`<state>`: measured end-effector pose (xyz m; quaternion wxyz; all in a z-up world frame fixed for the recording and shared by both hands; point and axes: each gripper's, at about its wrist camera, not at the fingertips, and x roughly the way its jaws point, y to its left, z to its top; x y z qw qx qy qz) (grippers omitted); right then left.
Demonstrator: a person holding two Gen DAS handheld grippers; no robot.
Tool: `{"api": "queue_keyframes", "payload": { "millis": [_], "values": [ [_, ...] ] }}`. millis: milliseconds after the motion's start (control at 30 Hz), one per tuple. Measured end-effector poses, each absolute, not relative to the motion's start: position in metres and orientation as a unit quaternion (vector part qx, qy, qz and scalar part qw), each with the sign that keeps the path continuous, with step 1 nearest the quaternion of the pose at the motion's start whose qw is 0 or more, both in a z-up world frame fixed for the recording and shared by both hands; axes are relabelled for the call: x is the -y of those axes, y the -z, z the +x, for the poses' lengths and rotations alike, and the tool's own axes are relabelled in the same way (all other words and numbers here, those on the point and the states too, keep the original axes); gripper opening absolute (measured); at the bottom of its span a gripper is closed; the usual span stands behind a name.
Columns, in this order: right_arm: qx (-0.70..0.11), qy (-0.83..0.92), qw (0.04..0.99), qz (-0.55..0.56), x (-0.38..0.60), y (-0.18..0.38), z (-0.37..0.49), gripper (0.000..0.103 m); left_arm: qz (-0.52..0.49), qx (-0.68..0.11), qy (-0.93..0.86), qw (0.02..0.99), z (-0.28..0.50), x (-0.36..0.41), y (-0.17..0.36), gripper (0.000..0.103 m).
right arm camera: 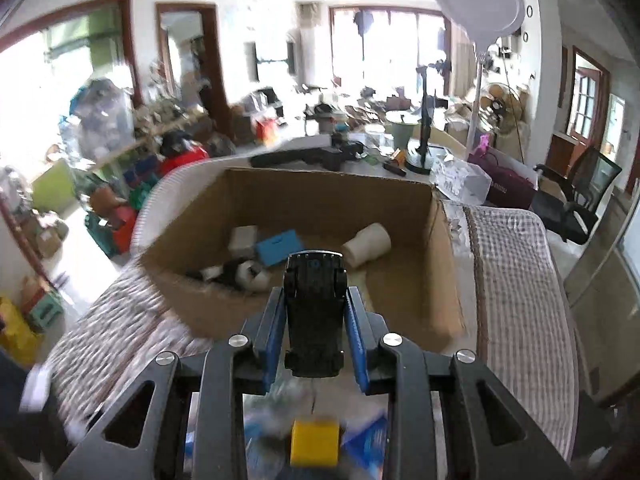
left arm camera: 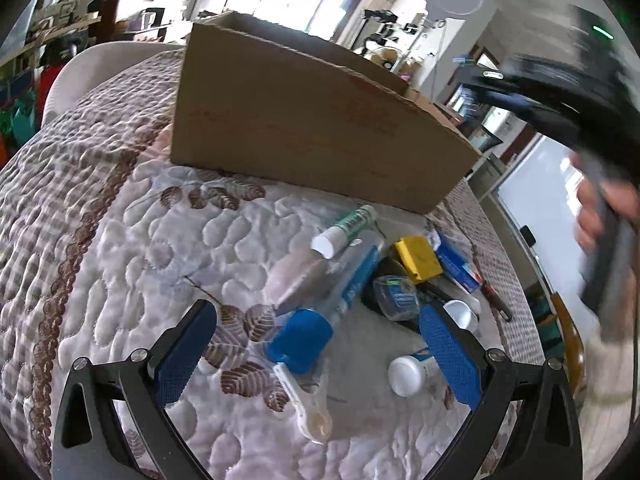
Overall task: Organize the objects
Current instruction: 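Carry the black toy car into the box and open the right tool, then grasp the white spray bottle with the left tool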
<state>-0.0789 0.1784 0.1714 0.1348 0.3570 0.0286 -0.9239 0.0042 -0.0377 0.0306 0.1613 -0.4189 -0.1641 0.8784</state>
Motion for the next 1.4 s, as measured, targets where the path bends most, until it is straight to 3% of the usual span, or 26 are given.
{"api": "queue_keyframes", "payload": {
  "millis": [167,333,567,767,833,967,1033,1233,1333,1400],
  "values": [
    [-0.012,0.89,0.132,0.436,-0.161,-0.132,-0.145,0.103,-0.424,0.189,-0.874,0.142,0.0,0.051,-0.025,0.102],
    [-0.014,0.881,0.14,0.451,-0.164,-0.111,-0.149,0.103,-0.431,0.194,-0.871,0.135,-0.003,0.055,-0.021,0.102],
    [-0.006,0.891,0.123,0.437,-0.177,-0.118,-0.141,0.103,-0.431,0.2,-0.869,0.139,-0.008,0.059,-0.018,0.102],
    [0.0,0.922,0.144,0.36,-0.189,-0.153,-0.067,0.103,-0.413,0.189,-0.877,0.16,-0.008,0.059,-0.024,0.098],
    [-0.021,0.927,0.136,0.349,-0.192,-0.155,-0.039,0.103,-0.409,0.162,-0.883,0.162,-0.006,0.05,-0.026,0.092],
    [-0.039,0.934,0.133,0.33,-0.208,-0.137,0.025,0.103,-0.391,0.068,-0.898,0.188,0.005,0.018,-0.033,0.064],
    [-0.025,0.934,0.132,0.332,-0.221,-0.126,0.045,0.103,-0.383,0.01,-0.894,0.232,0.014,-0.007,-0.034,0.059],
    [0.05,0.931,0.099,0.347,-0.27,-0.089,0.069,0.103,-0.351,-0.154,-0.866,0.321,0.046,-0.076,-0.036,0.058],
    [0.089,0.926,0.096,0.354,-0.287,-0.075,0.066,0.103,-0.38,-0.214,-0.837,0.33,0.043,-0.105,-0.028,0.044],
    [0.106,0.923,0.1,0.355,-0.293,-0.062,0.065,0.103,-0.389,-0.242,-0.827,0.327,0.042,-0.117,-0.022,0.041]
  ]
}}
